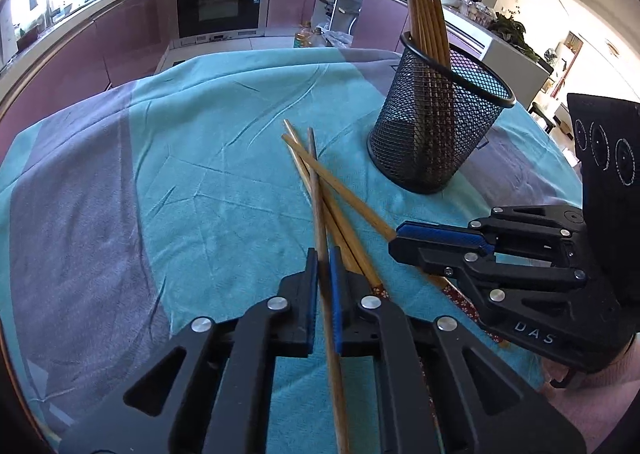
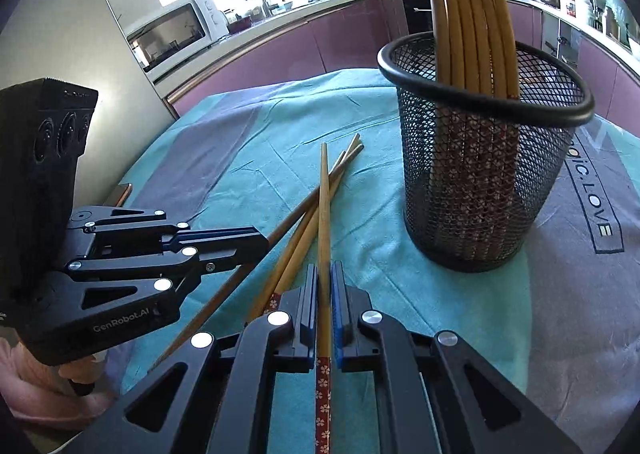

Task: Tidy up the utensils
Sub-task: 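Close the left tool on a chopstick while the right tool grasps another chopstick, then raise both held chopsticks upright and lower them into the mesh cup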

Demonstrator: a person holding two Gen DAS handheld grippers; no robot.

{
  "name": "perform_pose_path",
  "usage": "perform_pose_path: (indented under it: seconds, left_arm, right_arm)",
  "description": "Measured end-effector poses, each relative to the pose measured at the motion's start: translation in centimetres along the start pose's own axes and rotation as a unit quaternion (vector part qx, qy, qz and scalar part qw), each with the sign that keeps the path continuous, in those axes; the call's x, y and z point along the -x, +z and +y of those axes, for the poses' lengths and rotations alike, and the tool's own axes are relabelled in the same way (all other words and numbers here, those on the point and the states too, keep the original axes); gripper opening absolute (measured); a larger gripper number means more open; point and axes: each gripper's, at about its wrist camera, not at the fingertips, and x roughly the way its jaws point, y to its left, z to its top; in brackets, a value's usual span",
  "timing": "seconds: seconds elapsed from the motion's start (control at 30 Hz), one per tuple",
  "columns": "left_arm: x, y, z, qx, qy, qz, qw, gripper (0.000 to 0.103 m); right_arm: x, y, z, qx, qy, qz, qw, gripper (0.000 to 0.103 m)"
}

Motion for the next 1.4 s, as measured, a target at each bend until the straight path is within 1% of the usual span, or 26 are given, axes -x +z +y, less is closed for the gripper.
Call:
perform_pose_path:
  seconds: [0.07, 0.13, 0.27, 0.33, 0.4, 0.47, 0.57, 0.8, 1.17, 1.4]
  left_arm:
    - [-0.6, 0.2, 0.1, 0.001, 0.001, 0.006, 1.0000, 0.007]
    - [-0.9, 0.3, 0.5, 0.001, -0.004, 0.011, 0.9999, 0.011]
    - [-1.4, 0.8, 0.7, -0.001, -0.009, 0.013, 0.9999, 0.013]
    - [-1.8, 1.1, 0.6, -0.003, -0.009, 0.013, 0.9999, 0.013]
    - [-1.9, 1.4, 0.5, -0.005, -0.006, 0.014, 0.9999, 0.012]
    - [-2.0, 1.5, 0.4, -0.001, 0.000, 0.013, 0.9999, 0.009]
    - [-1.7, 1.5, 0.4, 0.004, -0.004, 0.008, 1.0000, 0.008]
    - [0.9, 1.8, 0.2, 0.002, -0.012, -0.022, 0.9997, 0.007]
    - [6.1, 2.8, -0.2, -0.006, -0.051, -0.074, 0.9960, 0.007]
    - [9.0, 3.1, -0.4, -0.012, -0.073, -0.101, 0.9921, 0.007]
  right_arm:
    - [-0.4, 0.2, 0.0, 0.000, -0.005, 0.005, 1.000, 0.008]
    - [-0.7, 0.3, 0.0, 0.002, -0.004, 0.009, 1.000, 0.009]
    - [-0.9, 0.6, -0.1, 0.005, -0.005, 0.010, 1.000, 0.009]
    - [-1.1, 0.8, -0.2, 0.004, -0.002, 0.010, 1.000, 0.009]
    - [-1.0, 0.8, -0.2, 0.003, -0.003, 0.008, 1.000, 0.007]
    - [-0.8, 0.7, -0.2, 0.004, -0.001, 0.006, 1.000, 0.006]
    - [-0.3, 0.6, -0.2, 0.005, 0.004, -0.001, 1.000, 0.006]
    - [2.5, 0.6, -0.2, 0.010, 0.014, -0.034, 0.999, 0.006]
    - [7.9, 0.5, -1.1, 0.013, 0.023, -0.091, 0.995, 0.006]
    - [10.1, 1.1, -1.6, 0.008, 0.031, -0.119, 0.992, 0.006]
